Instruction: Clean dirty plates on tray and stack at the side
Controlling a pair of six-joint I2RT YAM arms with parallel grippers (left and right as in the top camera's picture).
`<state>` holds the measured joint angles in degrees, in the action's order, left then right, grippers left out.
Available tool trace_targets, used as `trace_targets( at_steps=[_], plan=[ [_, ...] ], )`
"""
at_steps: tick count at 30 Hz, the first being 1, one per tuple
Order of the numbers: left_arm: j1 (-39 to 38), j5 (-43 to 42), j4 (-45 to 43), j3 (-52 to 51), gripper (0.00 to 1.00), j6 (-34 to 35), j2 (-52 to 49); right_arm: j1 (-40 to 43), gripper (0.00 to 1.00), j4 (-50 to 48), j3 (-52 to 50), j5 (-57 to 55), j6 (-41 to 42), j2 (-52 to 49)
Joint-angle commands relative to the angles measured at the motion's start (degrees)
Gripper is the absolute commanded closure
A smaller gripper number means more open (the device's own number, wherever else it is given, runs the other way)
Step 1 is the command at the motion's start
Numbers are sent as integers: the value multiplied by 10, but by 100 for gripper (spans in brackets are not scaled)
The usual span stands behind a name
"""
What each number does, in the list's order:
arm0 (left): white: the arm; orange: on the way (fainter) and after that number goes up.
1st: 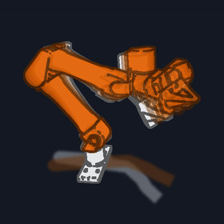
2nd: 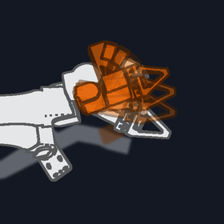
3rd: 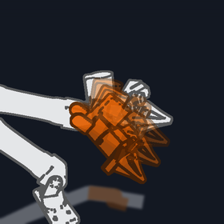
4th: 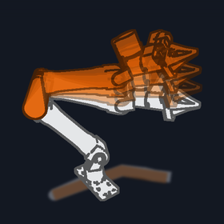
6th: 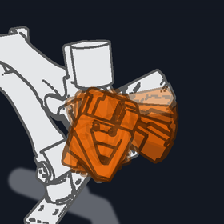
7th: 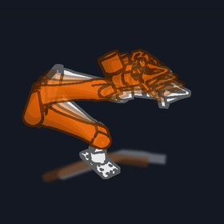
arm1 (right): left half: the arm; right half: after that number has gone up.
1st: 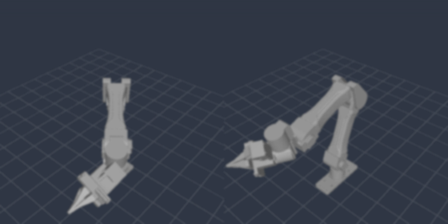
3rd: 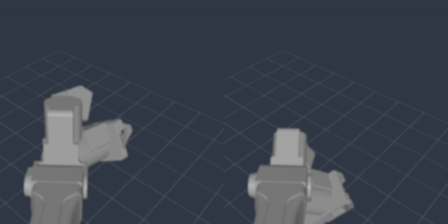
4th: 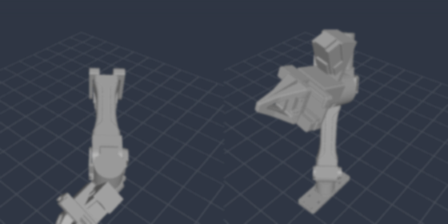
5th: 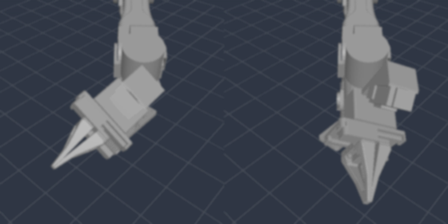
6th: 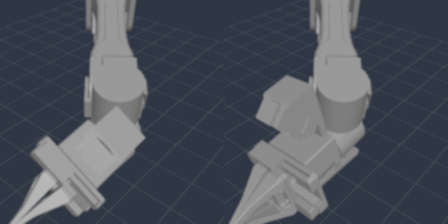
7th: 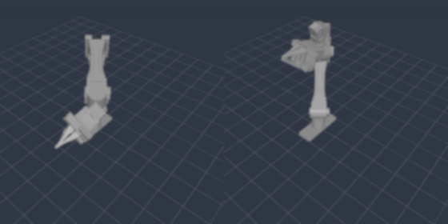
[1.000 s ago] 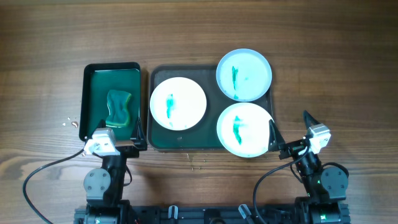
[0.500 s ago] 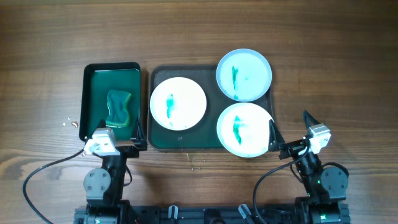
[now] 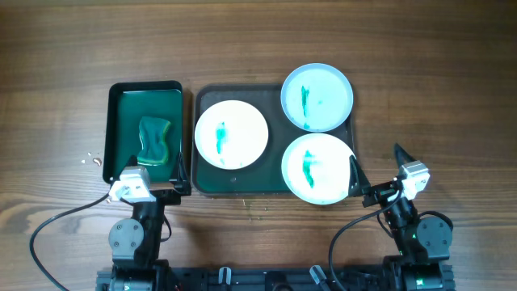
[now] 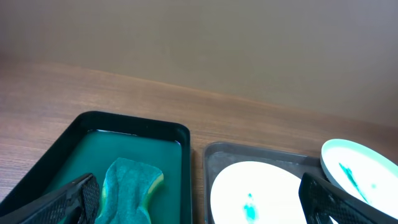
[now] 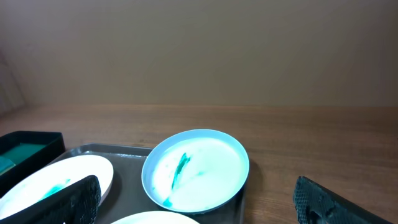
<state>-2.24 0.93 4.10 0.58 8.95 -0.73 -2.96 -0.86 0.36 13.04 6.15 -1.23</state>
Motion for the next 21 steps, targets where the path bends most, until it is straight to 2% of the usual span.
trace_targets(
  at_steps=[1, 5, 9, 15, 21],
  plan=[
    [3, -7, 1, -2, 0, 5, 3, -2, 0, -1, 0, -1, 1, -4],
    [3, -11, 0, -2, 0, 6, 3, -2, 0, -1, 0, 6, 10, -5],
    [3, -16, -4, -2, 0, 53, 3, -2, 0, -2, 0, 6, 33, -8],
    [3, -16, 2, 3, 0, 53, 3, -2, 0, 7, 8, 26, 30, -29],
    [3, -15, 73, 68, 0, 48, -10, -2, 0, 14, 52, 36, 30, -77]
  ],
)
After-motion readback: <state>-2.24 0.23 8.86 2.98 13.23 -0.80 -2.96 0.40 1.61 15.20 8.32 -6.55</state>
